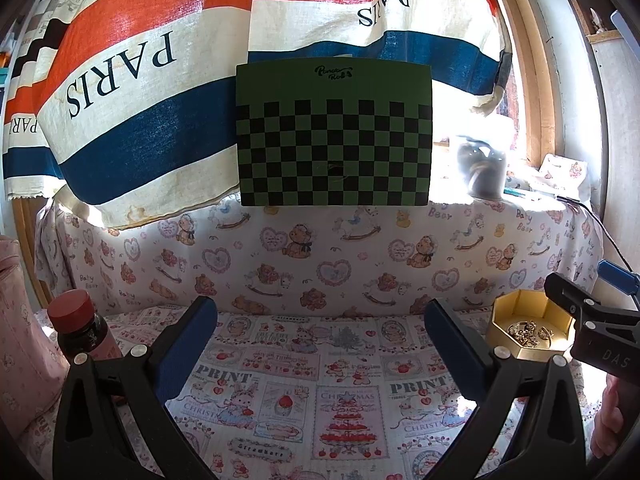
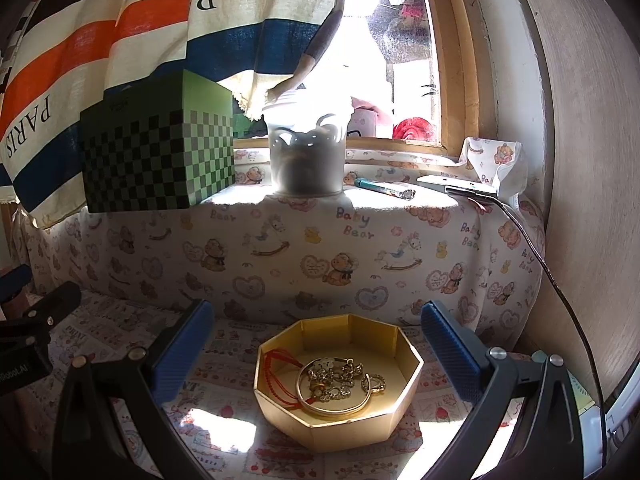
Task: Organize jewelry
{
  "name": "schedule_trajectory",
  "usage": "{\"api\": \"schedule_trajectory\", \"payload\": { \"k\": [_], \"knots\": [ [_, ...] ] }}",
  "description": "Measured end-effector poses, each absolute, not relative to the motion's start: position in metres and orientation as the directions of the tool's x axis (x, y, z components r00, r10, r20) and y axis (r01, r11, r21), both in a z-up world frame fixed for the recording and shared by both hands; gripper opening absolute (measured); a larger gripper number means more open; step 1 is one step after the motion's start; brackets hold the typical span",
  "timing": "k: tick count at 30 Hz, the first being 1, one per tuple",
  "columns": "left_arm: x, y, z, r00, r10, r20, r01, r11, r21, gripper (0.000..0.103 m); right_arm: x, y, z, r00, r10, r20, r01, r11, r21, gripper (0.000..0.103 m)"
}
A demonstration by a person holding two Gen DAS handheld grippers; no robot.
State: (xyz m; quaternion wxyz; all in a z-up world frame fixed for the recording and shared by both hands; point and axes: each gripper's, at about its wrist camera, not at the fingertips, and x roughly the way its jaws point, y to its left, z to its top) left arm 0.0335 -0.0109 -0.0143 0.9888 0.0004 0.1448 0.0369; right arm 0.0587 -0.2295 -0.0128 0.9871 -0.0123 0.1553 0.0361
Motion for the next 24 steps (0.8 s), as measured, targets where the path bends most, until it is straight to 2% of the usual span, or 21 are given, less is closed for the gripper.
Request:
{"api": "schedule_trajectory", "payload": {
  "k": [24],
  "knots": [
    [0.0365,-0.0119,-0.0151,0.946,0.085,-0.312,-0.086,0.996,0.013,0.103,0.0587,-0.2292,-0.0131,0.949,0.048,-0.311,-0.056,0.998,-0.016,0.103]
  ]
}}
